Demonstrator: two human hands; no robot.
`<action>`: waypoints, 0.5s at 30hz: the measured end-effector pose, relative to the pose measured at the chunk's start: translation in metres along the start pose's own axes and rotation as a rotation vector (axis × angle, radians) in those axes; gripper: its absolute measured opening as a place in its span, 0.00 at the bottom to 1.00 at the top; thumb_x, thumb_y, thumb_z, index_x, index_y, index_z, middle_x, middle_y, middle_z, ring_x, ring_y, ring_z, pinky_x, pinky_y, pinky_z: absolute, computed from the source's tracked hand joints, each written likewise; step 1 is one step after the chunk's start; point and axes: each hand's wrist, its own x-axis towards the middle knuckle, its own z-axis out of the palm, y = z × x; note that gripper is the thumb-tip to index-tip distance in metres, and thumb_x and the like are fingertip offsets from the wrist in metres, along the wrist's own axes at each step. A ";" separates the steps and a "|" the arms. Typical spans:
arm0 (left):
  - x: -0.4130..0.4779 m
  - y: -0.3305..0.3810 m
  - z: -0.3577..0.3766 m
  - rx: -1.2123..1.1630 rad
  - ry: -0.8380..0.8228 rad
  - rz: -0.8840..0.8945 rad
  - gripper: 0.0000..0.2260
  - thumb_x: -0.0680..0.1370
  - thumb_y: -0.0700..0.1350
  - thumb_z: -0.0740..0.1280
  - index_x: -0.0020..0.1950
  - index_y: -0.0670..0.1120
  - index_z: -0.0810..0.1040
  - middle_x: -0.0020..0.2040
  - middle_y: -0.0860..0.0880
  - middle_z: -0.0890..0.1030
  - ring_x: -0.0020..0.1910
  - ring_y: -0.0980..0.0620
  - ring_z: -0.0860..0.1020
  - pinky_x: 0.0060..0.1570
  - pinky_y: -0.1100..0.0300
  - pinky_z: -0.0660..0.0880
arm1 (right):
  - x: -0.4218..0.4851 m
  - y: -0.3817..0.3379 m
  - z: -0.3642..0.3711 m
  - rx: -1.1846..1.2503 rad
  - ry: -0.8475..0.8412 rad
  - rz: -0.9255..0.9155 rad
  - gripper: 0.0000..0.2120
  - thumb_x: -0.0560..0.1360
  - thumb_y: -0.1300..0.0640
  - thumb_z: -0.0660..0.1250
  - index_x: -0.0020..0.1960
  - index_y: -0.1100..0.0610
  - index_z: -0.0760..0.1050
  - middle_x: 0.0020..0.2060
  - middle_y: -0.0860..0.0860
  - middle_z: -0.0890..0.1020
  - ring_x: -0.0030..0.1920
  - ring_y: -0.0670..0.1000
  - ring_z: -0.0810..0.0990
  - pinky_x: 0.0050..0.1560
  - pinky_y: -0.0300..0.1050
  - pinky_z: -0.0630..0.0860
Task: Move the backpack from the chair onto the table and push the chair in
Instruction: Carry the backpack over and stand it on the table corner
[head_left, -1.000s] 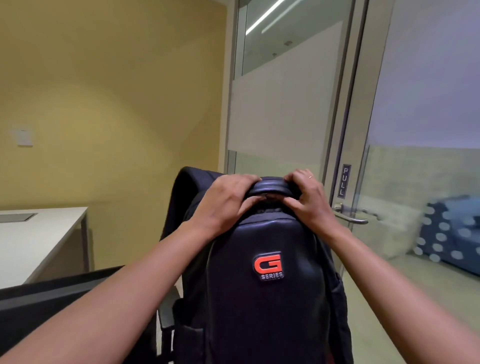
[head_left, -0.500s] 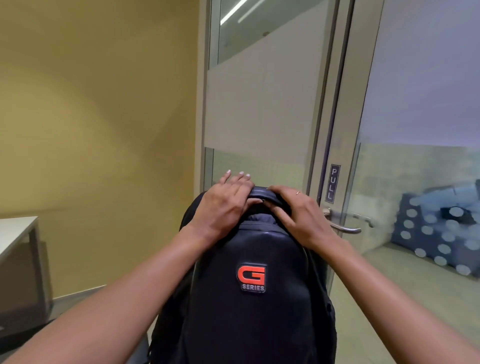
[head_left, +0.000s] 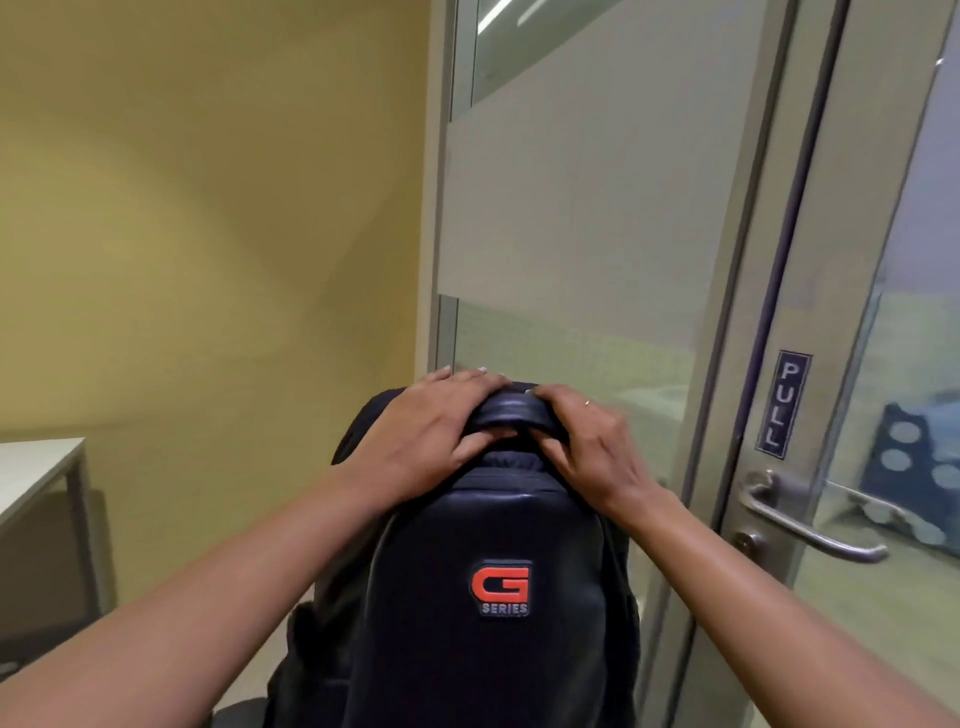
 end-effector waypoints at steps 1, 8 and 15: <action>-0.001 -0.009 0.006 0.008 -0.021 -0.017 0.23 0.76 0.53 0.58 0.68 0.43 0.67 0.66 0.43 0.74 0.68 0.48 0.68 0.70 0.58 0.55 | 0.004 0.003 0.010 0.002 -0.007 -0.009 0.16 0.64 0.63 0.68 0.49 0.69 0.76 0.43 0.63 0.83 0.38 0.60 0.83 0.46 0.46 0.69; 0.020 -0.061 0.053 -0.007 -0.047 -0.142 0.20 0.79 0.50 0.58 0.68 0.43 0.67 0.66 0.43 0.74 0.69 0.48 0.67 0.71 0.58 0.53 | 0.035 0.050 0.077 0.079 -0.132 0.017 0.19 0.71 0.58 0.65 0.60 0.64 0.73 0.55 0.62 0.80 0.53 0.61 0.80 0.53 0.52 0.76; 0.061 -0.116 0.115 0.140 -0.118 -0.237 0.22 0.79 0.55 0.54 0.67 0.45 0.67 0.65 0.45 0.75 0.63 0.47 0.72 0.69 0.56 0.56 | 0.062 0.127 0.152 0.189 -0.208 0.045 0.19 0.77 0.53 0.62 0.65 0.58 0.69 0.58 0.59 0.79 0.56 0.59 0.78 0.53 0.52 0.72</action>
